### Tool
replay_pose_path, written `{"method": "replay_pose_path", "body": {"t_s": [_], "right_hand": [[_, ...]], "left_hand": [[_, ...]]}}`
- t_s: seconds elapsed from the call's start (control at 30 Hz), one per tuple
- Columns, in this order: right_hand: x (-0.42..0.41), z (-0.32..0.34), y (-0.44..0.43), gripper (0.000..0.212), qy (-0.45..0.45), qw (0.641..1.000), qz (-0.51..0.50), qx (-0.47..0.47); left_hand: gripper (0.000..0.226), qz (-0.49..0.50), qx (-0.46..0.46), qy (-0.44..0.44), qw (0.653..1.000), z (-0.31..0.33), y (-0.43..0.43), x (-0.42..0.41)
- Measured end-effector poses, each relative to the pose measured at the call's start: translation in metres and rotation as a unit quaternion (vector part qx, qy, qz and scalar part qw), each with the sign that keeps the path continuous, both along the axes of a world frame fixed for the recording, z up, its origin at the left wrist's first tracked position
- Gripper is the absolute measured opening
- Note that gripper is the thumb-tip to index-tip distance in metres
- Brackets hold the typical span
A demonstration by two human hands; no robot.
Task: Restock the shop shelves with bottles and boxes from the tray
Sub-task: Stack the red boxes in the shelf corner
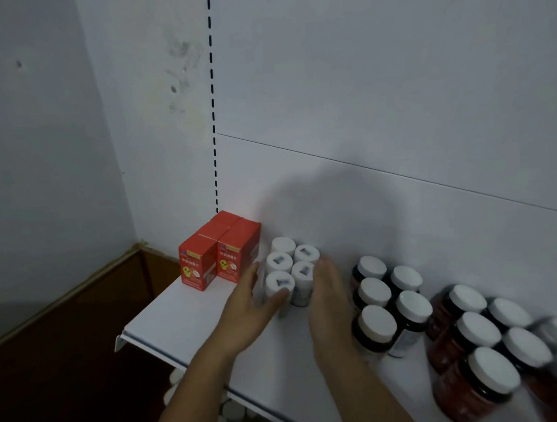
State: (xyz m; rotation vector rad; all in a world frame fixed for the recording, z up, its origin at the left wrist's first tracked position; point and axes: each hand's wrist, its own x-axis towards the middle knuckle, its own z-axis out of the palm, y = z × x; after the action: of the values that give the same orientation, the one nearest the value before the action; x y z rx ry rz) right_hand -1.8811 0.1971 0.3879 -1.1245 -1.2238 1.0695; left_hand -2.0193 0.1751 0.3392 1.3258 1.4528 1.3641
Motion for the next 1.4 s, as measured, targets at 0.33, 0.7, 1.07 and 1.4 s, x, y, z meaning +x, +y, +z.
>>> {"method": "replay_pose_path", "body": {"t_s": [0.33,0.7,1.07,1.4], "right_hand": [[-0.025,-0.049,0.030,0.061,0.064,0.985,-0.084,-0.133],[-0.040,-0.061,0.020,0.063,0.019,0.988,-0.095,-0.118],[-0.034,-0.067,0.012,0.068,-0.007,0.991,-0.086,-0.102],[-0.030,-0.082,0.018,0.072,-0.014,0.995,-0.057,-0.083]], "left_hand": [[0.066,0.000,-0.058,-0.179,0.982,0.009,0.054,0.008],[0.068,-0.044,-0.082,-0.252,0.963,0.002,0.072,0.001],[0.067,-0.061,-0.074,-0.284,0.954,-0.003,0.073,-0.001],[0.065,-0.053,-0.078,-0.295,0.951,0.003,0.068,-0.002]]}}
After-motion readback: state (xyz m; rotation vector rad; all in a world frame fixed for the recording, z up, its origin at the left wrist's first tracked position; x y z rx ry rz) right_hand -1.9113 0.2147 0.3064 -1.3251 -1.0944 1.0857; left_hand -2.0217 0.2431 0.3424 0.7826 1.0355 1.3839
